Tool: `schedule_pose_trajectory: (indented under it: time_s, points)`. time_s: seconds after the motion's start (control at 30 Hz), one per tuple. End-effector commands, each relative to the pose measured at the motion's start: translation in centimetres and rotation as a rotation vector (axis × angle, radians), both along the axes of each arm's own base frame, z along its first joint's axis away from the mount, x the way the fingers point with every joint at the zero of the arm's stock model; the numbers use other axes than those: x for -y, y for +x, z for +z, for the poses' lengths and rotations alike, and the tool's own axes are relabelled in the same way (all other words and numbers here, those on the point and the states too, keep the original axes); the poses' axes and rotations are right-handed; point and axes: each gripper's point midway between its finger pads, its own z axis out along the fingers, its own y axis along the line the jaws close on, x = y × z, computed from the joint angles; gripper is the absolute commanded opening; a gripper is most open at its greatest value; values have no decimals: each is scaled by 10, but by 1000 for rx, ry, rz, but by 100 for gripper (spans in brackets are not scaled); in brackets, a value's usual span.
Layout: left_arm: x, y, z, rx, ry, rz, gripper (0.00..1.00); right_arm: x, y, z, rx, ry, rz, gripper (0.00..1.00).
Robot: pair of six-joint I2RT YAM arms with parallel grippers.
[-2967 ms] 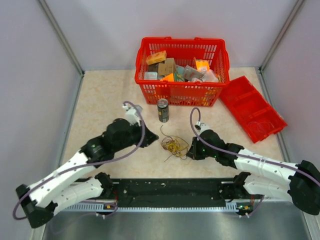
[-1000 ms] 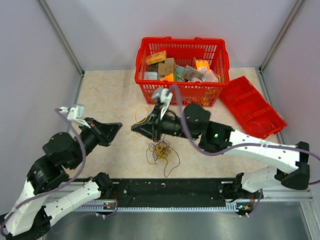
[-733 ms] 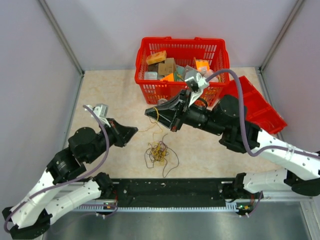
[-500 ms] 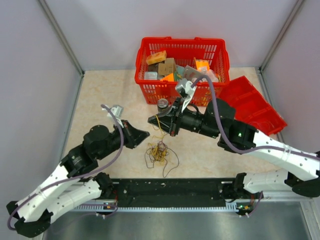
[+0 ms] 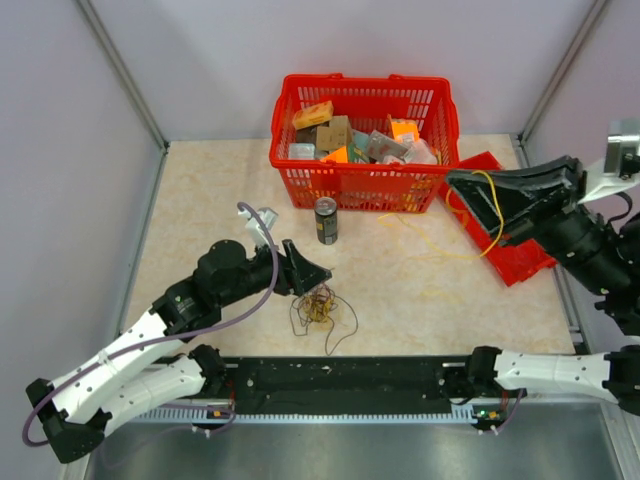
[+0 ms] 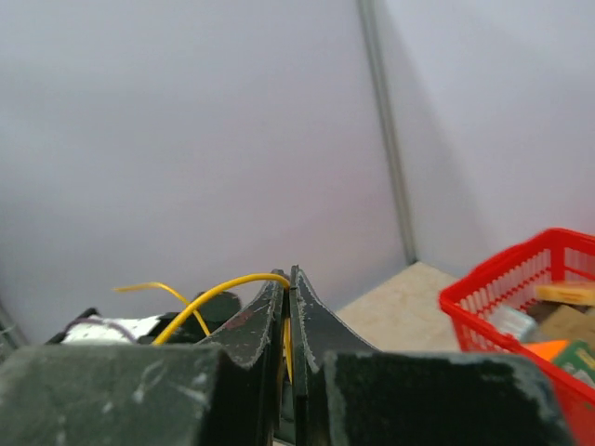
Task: Untangle the cables
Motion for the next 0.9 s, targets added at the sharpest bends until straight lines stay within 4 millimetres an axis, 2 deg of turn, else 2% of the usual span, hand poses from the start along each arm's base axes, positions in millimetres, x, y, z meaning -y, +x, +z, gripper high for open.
schedule_pose_trajectory:
  time_s: [0.0,0.1,0.2,0.27,0.33,0.47,0.5,0.63,0.77,0.87]
  points:
    - [-5,3,18,52,-14,21,75,28,43,-39,-44,-153,-291,0]
    - [-8,3,17,52,-4,29,76,52,56,-49,-54,-186,-424,0]
    - [-7,3,15,45,-5,29,76,55,73,-87,-102,-267,-532,0]
    - [-4,4,13,38,-10,23,76,45,85,-127,-156,-338,-571,0]
    - [-1,4,11,29,-13,12,76,32,97,-180,-229,-418,-566,0]
    - [1,2,11,22,-9,-4,76,37,127,-273,-462,-473,-582,0]
    - [1,1,11,20,-9,-4,76,42,131,-290,-521,-471,-583,0]
    - [-6,-2,11,23,-10,5,76,51,127,-358,-711,-493,-566,0]
    - [-13,-3,2,20,9,29,76,60,109,-403,-856,-565,-573,0]
    - [-13,-2,-2,18,16,31,77,82,107,-426,-912,-651,-680,0]
